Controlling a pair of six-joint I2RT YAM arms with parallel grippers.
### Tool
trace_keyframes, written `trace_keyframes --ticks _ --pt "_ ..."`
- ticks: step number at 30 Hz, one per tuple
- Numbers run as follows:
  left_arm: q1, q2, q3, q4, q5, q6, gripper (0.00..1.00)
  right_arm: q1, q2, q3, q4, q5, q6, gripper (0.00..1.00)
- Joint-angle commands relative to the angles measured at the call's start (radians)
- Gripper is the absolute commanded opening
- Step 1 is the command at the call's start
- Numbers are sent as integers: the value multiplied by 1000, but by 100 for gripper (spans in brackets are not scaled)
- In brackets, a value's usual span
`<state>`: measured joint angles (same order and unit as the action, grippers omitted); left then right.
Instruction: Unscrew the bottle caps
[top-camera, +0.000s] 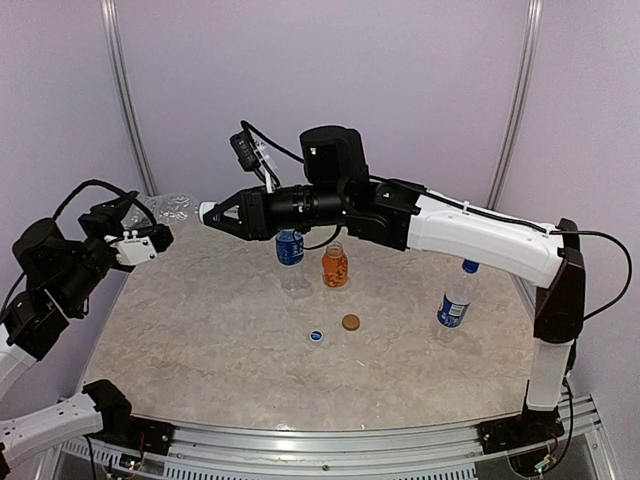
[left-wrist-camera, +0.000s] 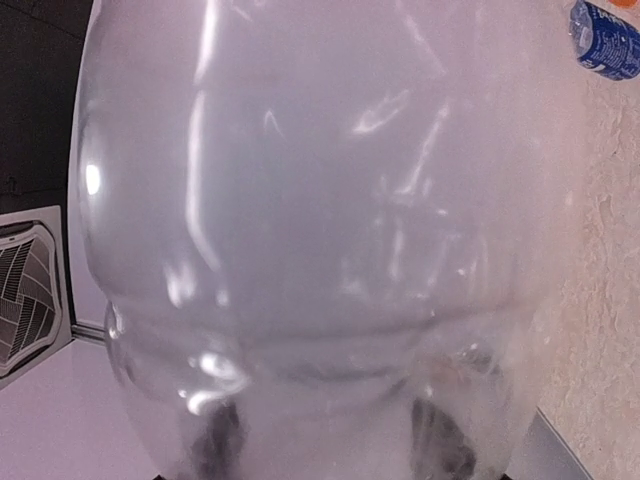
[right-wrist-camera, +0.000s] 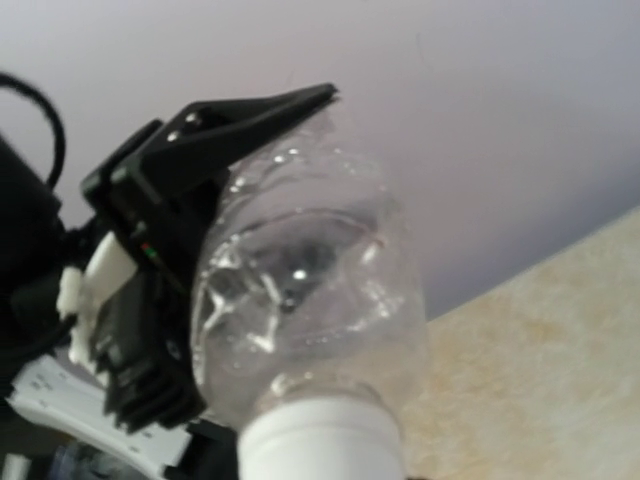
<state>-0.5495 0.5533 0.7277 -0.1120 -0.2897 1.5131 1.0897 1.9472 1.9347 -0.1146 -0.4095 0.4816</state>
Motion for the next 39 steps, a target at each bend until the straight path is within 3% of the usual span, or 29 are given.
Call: trace_keyframes --ticks 1,5,9,15,18,22,27,36,37,39 --pt "-17 -6 -12 17 15 1 41 -10 15 28 3 -17 -1 16" --pt "-40 -39 -17 -88 69 -11 41 -14 30 44 -9 -45 -22 0" --pt "-77 -109 1 -300 142 -85 41 -1 30 46 -36 -48 -131 0" --pt "-86 -125 188 -772 347 -326 40 113 -62 -36 -125 170 -659 0" --pt "-86 -81 288 -899 452 -471 38 178 -131 -146 -91 249 -930 0" --pt "-83 -68 320 -978 556 -552 37 267 -177 -237 -54 426 -1200 0" --pt "-79 -77 284 -953 535 -548 37 368 -169 -285 -17 692 -1485 0" --pt "-76 -100 250 -913 516 -562 37 374 -163 -310 48 766 -1513 0" --pt "-76 -103 246 -904 508 -562 37 373 -161 -312 64 783 -1500 11" --pt "-75 -105 239 -879 490 -566 37 373 -153 -289 65 795 -1449 52"
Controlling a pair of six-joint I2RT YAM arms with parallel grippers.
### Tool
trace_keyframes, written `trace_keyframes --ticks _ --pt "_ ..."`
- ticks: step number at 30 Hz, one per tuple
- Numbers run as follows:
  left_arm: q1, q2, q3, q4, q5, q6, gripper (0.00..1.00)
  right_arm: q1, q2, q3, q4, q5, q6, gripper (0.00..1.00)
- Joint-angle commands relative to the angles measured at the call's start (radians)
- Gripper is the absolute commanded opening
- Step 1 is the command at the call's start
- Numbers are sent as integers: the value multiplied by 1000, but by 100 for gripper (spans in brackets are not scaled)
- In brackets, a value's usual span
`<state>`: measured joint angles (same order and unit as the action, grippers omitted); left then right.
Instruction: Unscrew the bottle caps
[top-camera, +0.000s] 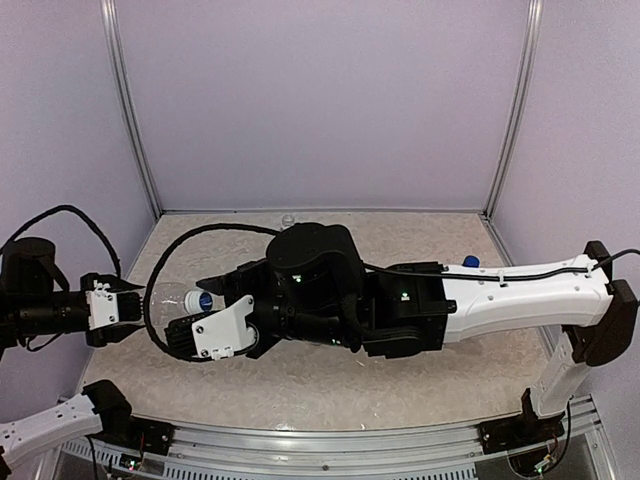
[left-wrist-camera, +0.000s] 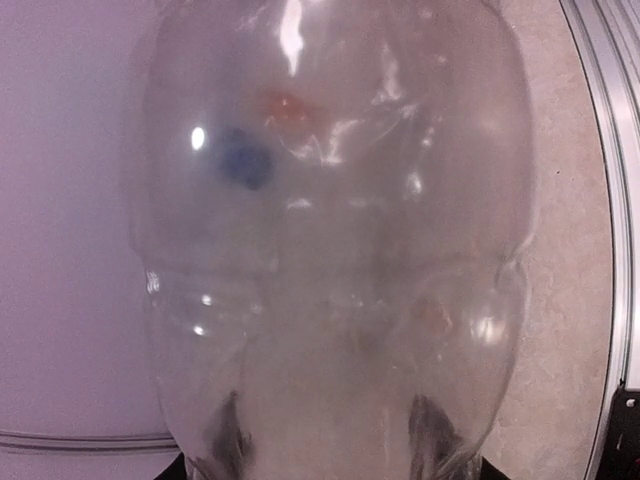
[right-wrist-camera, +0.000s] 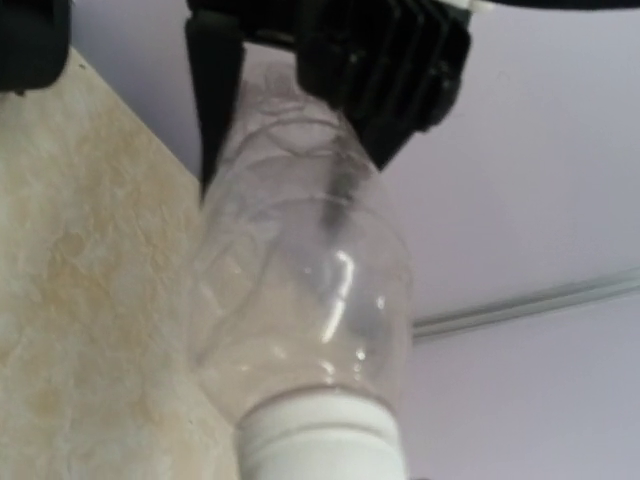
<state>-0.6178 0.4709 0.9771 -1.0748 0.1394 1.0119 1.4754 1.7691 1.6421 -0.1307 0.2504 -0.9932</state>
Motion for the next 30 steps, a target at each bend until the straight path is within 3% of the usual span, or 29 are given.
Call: trace_keyframes --ticks 1,4,6,9,15,17,21,23,30 --pt "-7 -23 -17 95 48 -64 37 -12 28 17 73 136 62 67" --pt "-5 -27 -37 135 1 -57 37 -14 11 16 84 122 142 93" --pt "-5 -29 -51 168 -42 -52 37 -23 -16 4 89 86 211 99" --pt "-2 -31 -82 263 -120 -37 37 -57 -43 11 59 -4 408 99" --pt "-2 -24 -178 581 -331 114 37 -187 -9 111 -16 -354 928 99" --pt "-2 -13 -199 670 -372 161 37 -224 8 119 12 -388 1111 99" --pt "-3 -10 -227 751 -399 229 36 -314 32 111 77 -475 1420 88" --pt "-3 -10 -238 767 -404 255 37 -338 42 94 125 -545 1509 84" --pt "-5 -7 -241 756 -403 253 36 -343 103 154 152 -649 1530 71"
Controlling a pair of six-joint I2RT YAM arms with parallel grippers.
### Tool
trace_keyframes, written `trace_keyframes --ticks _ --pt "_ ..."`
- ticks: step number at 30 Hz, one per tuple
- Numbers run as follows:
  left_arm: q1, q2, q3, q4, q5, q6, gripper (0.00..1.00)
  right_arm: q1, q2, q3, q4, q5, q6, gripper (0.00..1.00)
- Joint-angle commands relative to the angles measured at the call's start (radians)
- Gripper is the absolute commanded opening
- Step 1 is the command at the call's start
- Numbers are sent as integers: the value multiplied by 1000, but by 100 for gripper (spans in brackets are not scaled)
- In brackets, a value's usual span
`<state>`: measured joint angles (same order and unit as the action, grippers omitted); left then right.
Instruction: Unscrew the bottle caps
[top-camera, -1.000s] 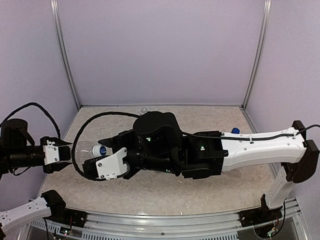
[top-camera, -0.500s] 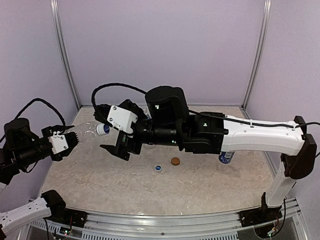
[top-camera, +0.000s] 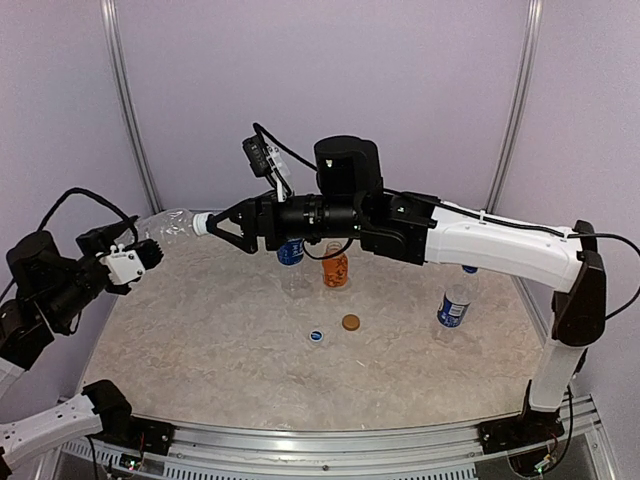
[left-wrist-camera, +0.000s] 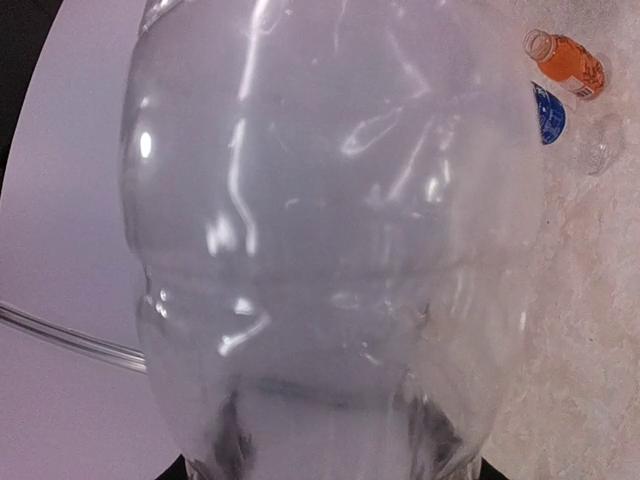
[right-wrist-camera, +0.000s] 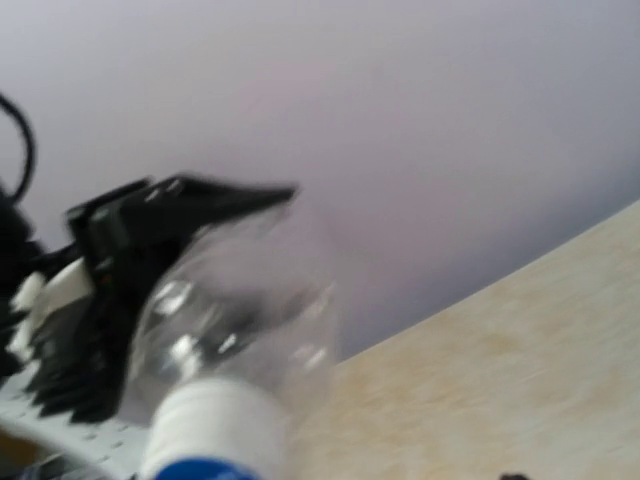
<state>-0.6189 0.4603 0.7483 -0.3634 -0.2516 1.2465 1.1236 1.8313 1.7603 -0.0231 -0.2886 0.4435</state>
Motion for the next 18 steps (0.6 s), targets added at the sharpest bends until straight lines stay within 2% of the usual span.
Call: trace_keyframes --ticks 1,7,9,14,18 --pt "-4 4 -13 44 -11 18 36 9 45 37 49 -117 93 70" --pt "-4 -1 -19 25 -8 15 36 9 58 39 73 -137 93 66" --pt "-4 -3 -22 26 -7 16 37 11 67 59 68 -141 88 59" --pt "-5 1 -21 19 -3 16 37 11 97 110 29 -114 65 36" --pt "-5 0 -16 14 -1 8 37 10 121 144 -22 -126 52 2"
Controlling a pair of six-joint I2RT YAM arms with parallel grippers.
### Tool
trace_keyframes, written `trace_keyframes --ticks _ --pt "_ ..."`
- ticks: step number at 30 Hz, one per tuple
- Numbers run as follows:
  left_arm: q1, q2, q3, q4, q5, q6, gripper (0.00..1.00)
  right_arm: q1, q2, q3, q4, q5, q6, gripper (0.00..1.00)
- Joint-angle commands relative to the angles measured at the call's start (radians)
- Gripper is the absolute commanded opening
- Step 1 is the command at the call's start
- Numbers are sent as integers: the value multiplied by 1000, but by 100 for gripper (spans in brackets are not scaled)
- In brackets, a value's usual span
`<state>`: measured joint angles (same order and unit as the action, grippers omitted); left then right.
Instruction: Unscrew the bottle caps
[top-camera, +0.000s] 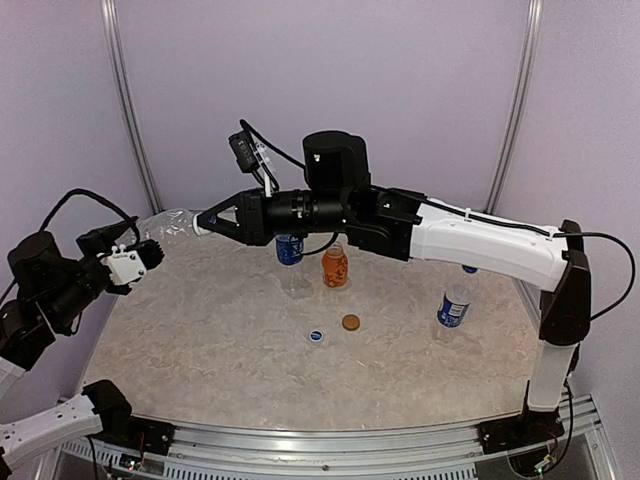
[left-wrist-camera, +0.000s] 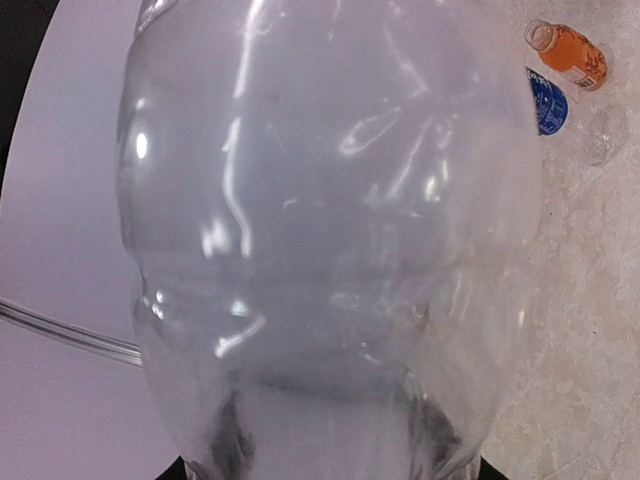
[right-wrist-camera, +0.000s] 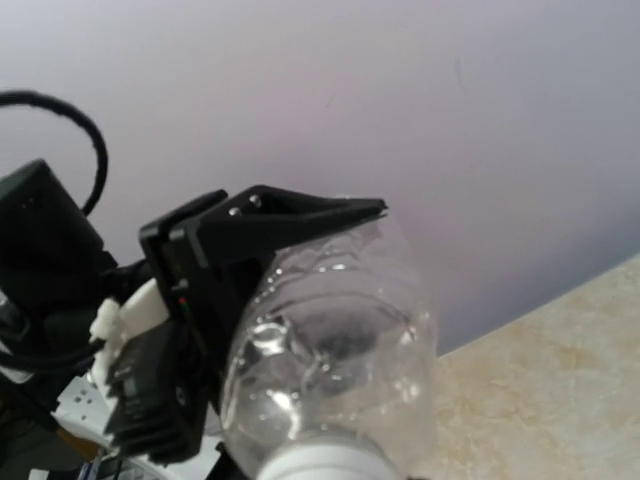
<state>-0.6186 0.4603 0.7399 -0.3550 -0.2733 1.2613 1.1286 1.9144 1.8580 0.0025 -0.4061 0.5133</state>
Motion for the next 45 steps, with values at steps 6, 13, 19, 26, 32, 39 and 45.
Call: trace_keyframes --ticks 6,13,19,26,32,39,45 --pt "-2 10 75 -145 66 -156 37 30 32 98 -222 36 -193 0" --pt "2 25 295 -726 534 -370 34 218 -35 52 -453 298 -948 0" --pt "2 83 367 -949 680 -375 31 326 -35 20 -513 683 -1311 0" --pt "1 94 352 -954 673 -356 31 404 -76 -101 -259 955 -1655 0" --pt "2 93 341 -959 654 -353 31 419 -120 -201 -98 976 -1749 0" --pt "2 78 331 -896 638 -371 31 419 -125 -246 32 947 -1704 14" --pt "2 76 330 -890 632 -383 31 419 -128 -250 80 910 -1671 62"
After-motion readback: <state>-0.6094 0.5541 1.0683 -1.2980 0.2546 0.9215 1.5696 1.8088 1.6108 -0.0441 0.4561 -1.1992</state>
